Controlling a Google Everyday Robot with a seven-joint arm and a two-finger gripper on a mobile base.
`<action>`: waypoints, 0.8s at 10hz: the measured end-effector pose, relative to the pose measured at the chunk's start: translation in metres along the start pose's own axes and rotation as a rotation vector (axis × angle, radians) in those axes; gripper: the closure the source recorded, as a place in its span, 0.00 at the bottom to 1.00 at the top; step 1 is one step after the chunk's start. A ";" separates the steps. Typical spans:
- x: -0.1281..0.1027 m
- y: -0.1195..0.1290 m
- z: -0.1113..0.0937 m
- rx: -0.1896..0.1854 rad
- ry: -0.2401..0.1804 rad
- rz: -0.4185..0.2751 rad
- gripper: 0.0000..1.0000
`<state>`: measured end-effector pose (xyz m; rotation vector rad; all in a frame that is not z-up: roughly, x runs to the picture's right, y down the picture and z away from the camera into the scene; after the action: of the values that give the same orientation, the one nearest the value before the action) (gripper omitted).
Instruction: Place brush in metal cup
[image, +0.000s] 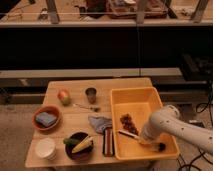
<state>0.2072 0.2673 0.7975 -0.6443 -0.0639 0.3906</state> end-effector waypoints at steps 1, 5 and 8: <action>-0.002 -0.005 -0.005 0.011 -0.007 -0.005 0.95; -0.034 -0.028 -0.070 0.029 -0.074 -0.039 0.95; -0.058 -0.050 -0.113 0.043 -0.136 -0.068 0.95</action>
<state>0.1902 0.1445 0.7401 -0.5712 -0.2055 0.3692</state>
